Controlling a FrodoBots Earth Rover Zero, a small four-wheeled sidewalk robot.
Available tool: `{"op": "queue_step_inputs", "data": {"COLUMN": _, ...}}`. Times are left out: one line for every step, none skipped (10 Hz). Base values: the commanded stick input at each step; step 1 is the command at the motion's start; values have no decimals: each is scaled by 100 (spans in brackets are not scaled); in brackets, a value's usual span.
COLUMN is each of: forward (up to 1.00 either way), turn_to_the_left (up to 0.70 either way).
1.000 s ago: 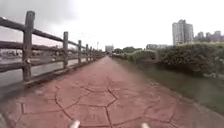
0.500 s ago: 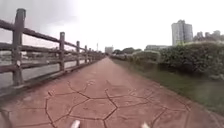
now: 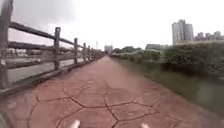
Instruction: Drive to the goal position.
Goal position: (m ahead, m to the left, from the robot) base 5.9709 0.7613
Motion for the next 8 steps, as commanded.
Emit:
{"op": "queue_step_inputs", "data": {"forward": 70, "turn_to_the_left": 0}}
{"op": "queue_step_inputs", "data": {"forward": 70, "turn_to_the_left": 0}}
{"op": "queue_step_inputs", "data": {"forward": 70, "turn_to_the_left": 0}}
{"op": "queue_step_inputs", "data": {"forward": 70, "turn_to_the_left": 0}}
{"op": "queue_step_inputs", "data": {"forward": 70, "turn_to_the_left": 0}}
{"op": "queue_step_inputs", "data": {"forward": 70, "turn_to_the_left": 0}}
{"op": "queue_step_inputs", "data": {"forward": 70, "turn_to_the_left": 0}}
{"op": "queue_step_inputs", "data": {"forward": 70, "turn_to_the_left": 0}}
